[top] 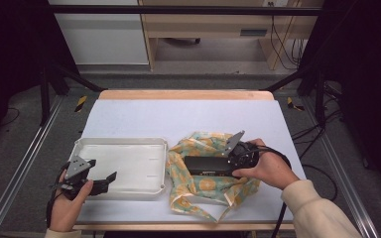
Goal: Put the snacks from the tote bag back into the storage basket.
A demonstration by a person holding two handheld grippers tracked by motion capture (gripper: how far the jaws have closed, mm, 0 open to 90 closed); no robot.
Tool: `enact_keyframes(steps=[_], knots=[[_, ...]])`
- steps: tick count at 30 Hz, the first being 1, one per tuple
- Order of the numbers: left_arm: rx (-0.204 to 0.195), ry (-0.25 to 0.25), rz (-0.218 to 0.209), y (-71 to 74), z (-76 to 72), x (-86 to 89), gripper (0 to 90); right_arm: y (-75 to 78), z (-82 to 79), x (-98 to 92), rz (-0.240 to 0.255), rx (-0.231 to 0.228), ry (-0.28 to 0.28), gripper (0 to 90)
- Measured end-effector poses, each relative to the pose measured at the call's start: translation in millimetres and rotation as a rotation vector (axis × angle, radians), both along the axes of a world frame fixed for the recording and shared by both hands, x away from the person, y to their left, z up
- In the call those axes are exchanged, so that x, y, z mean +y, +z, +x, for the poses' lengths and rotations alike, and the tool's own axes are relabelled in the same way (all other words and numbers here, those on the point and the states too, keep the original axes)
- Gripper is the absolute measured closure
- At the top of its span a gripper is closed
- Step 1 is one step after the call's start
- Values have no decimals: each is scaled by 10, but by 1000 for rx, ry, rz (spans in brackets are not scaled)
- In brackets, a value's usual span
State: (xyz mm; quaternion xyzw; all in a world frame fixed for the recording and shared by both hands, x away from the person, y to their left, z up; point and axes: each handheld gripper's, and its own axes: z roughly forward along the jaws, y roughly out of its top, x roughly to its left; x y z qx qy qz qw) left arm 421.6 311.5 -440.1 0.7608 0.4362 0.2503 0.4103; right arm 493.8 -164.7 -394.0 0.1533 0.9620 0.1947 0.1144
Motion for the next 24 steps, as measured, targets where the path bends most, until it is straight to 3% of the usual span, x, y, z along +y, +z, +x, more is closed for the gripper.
enact_keyframes(steps=[7,15,24], knots=[[3,17,-13,-8,-26,57,108,-127,88,29,-48,30,7,328],[13,23,-12,-24,-25,71,108,-130,164,15,-60,50,-3,323],[20,26,-16,-35,-46,83,108,-246,254,47,-91,82,40,345]])
